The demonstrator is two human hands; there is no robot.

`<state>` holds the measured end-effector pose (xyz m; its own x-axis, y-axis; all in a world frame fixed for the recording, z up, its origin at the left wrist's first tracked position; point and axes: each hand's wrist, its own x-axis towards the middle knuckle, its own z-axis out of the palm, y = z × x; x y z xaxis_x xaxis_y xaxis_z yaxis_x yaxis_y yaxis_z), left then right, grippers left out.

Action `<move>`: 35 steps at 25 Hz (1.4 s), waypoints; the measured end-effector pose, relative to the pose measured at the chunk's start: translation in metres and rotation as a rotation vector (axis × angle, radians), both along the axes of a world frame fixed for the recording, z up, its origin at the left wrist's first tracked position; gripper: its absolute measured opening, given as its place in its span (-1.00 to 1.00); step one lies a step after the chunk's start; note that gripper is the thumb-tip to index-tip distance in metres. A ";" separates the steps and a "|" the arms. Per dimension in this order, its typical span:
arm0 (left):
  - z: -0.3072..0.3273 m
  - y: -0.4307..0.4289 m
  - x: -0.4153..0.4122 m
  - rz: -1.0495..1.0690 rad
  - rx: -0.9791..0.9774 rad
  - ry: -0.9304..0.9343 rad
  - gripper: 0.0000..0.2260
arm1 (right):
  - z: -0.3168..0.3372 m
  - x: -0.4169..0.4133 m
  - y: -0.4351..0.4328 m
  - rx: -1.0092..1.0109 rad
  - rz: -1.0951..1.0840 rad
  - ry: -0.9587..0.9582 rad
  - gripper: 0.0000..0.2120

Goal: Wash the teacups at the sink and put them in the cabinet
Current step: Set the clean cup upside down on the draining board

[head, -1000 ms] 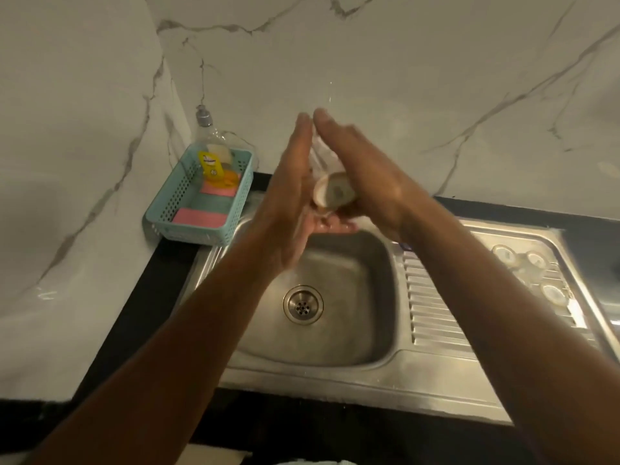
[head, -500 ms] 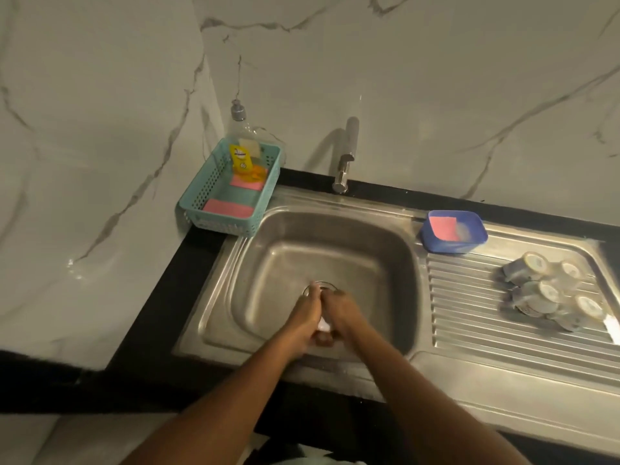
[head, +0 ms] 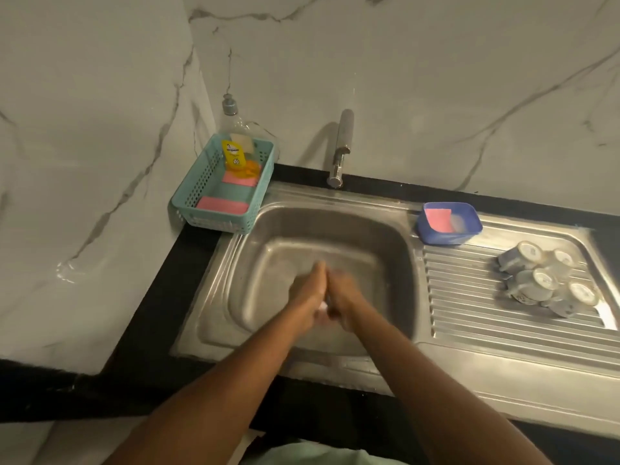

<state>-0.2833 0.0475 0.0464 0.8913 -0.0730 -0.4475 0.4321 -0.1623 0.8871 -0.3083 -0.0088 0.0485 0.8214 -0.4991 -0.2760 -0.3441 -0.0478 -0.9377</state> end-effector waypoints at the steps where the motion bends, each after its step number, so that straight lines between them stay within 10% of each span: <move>1: -0.024 0.005 -0.007 -0.034 0.068 0.325 -0.55 | -0.032 -0.007 0.002 0.209 0.049 0.314 -0.70; 4: -0.032 0.003 -0.008 -0.020 0.117 0.427 -0.57 | -0.056 -0.006 -0.007 0.107 0.122 0.478 -0.63; 9: 0.088 -0.002 0.015 -0.102 -0.168 0.132 -0.53 | 0.094 0.010 -0.027 -0.153 0.205 0.153 -0.74; 13: 0.194 -0.001 -0.004 -0.045 -0.392 -0.697 -0.65 | 0.217 -0.011 -0.022 -0.474 0.094 -0.700 -0.87; 15: 0.163 -0.002 -0.011 -0.066 -0.311 -0.783 -0.67 | 0.174 -0.011 -0.013 -0.523 -0.045 -0.967 -0.87; 17: 0.071 -0.005 -0.010 -0.101 -0.128 -0.394 -0.49 | 0.078 -0.004 -0.010 -0.332 -0.098 -0.579 -0.79; 19: -0.023 -0.002 -0.012 -0.089 0.012 0.209 -0.42 | -0.017 -0.007 -0.012 -0.210 0.254 0.260 -0.58; 21: -0.066 -0.004 -0.025 -0.013 0.069 0.497 -0.47 | -0.059 -0.020 -0.023 -0.145 0.416 0.569 -0.60; 26: -0.042 -0.060 -0.035 -0.004 -0.176 0.487 -0.61 | -0.021 -0.052 -0.088 0.042 0.231 0.318 -0.74; 35: 0.014 -0.247 -0.060 -0.263 -0.328 0.450 -0.75 | 0.065 -0.085 -0.310 -0.847 0.462 0.329 -0.43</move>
<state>-0.3430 -0.1991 0.0607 0.5538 -0.4625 -0.6924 0.7581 -0.0640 0.6490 -0.3929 -0.3193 0.1135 0.9305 -0.2881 -0.2262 -0.3581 -0.8454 -0.3964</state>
